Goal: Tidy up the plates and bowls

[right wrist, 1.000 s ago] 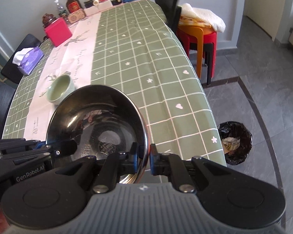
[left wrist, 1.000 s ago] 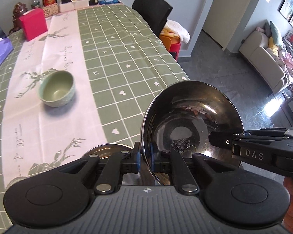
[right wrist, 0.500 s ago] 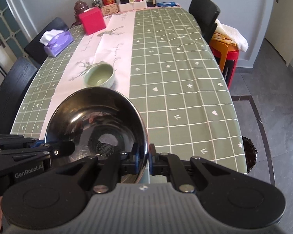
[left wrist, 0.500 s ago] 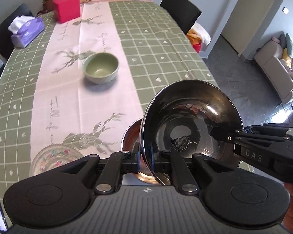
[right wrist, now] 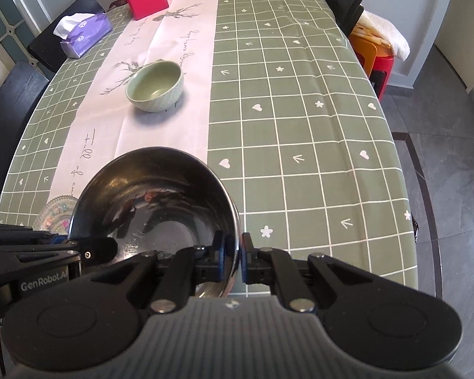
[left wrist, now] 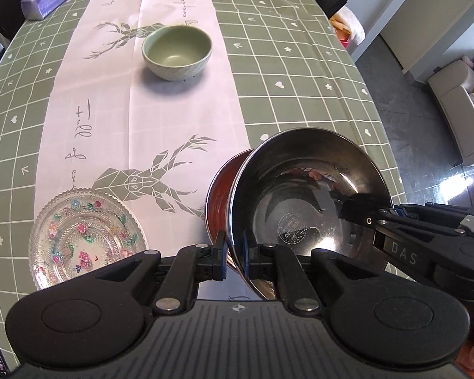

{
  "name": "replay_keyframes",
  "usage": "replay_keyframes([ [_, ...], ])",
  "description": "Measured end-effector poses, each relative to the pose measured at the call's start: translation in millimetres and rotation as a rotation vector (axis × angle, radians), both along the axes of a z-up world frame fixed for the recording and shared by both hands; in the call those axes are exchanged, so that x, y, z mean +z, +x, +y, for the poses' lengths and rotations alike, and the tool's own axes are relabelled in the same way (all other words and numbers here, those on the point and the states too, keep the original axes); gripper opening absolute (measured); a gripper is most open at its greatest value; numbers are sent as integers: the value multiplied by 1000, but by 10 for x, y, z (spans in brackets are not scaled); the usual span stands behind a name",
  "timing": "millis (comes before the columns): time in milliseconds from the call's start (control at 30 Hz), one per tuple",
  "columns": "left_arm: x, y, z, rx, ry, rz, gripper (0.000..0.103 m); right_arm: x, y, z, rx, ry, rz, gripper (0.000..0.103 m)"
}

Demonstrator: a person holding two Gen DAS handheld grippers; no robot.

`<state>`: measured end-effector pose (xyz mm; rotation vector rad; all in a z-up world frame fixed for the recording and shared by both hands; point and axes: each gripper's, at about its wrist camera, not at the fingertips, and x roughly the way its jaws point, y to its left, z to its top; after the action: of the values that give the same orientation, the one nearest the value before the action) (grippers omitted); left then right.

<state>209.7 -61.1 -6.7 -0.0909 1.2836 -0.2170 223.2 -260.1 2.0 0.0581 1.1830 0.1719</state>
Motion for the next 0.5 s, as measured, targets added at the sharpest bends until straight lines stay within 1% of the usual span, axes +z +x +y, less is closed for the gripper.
replay_keyframes([
  [300,-163,127,2,10,26,37,10,-211,160,30,8,13,43,7],
  [400,-160,142,-15,7,44,25,11,-237,181,46,13,8,43,7],
  [500,-159,152,-47,3,71,16,14,-245,204,44,14,5,42,6],
])
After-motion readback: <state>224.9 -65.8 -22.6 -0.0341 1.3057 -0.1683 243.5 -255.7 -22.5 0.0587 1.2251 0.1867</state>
